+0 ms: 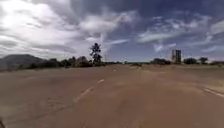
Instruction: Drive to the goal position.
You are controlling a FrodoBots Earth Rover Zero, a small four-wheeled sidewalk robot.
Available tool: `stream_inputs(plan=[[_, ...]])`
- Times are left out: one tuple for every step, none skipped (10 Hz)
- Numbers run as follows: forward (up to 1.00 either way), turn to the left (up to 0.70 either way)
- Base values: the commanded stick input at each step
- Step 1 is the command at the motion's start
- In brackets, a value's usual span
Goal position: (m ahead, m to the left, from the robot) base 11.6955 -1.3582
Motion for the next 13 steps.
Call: stream_inputs(plan=[[0.97,-0.01],[0.97,-0.06],[0.98,-0.11],[0.98,-0.16],[1.0,-0.38],[1.0,-0.36],[1.0,-0.33],[1.0,0.0],[1.0,0.0],[1.0,0.0],[1.0,0.0],[1.0,0.0],[1.0,0.0]])
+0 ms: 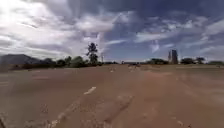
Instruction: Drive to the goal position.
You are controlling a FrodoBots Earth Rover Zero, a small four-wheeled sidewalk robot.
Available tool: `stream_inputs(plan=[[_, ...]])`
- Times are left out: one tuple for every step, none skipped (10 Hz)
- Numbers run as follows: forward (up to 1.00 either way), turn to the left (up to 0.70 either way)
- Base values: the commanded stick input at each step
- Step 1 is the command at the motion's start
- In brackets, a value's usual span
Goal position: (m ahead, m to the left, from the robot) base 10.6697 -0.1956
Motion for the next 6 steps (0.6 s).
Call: stream_inputs(plan=[[1.0,0.0],[1.0,0.0],[1.0,0.0],[1.0,0.0],[1.0,0.0],[1.0,0.0]])
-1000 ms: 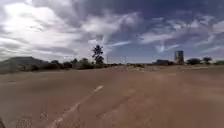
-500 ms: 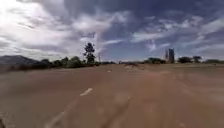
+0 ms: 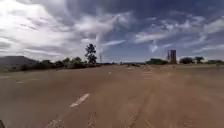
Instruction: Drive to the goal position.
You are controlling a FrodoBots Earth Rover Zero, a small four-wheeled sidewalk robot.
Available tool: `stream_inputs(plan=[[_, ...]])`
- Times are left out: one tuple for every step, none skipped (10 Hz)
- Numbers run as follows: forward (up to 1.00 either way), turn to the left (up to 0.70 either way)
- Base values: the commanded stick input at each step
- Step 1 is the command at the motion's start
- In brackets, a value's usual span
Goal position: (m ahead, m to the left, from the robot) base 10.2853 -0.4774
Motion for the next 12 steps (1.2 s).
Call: stream_inputs(plan=[[1.0,0.0],[1.0,0.0],[1.0,0.0],[1.0,0.0],[1.0,0.0],[1.0,0.0],[1.0,0.0],[1.0,0.0],[0.99,0.0],[0.99,0.0],[0.99,0.0],[0.99,0.0]])
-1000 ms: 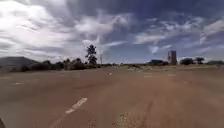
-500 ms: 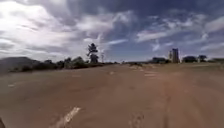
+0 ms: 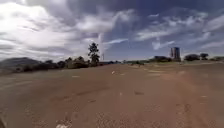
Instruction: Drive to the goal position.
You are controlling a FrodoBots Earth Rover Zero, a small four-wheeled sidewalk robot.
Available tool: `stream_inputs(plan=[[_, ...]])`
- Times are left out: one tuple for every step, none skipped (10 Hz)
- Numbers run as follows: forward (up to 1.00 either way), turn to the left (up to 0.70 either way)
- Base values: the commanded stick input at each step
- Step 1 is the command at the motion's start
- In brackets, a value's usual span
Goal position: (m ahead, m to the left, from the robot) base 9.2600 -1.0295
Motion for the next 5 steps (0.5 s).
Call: stream_inputs(plan=[[0.98,0.0],[0.98,0.0],[0.98,0.0],[0.97,0.0],[0.97,0.0]])
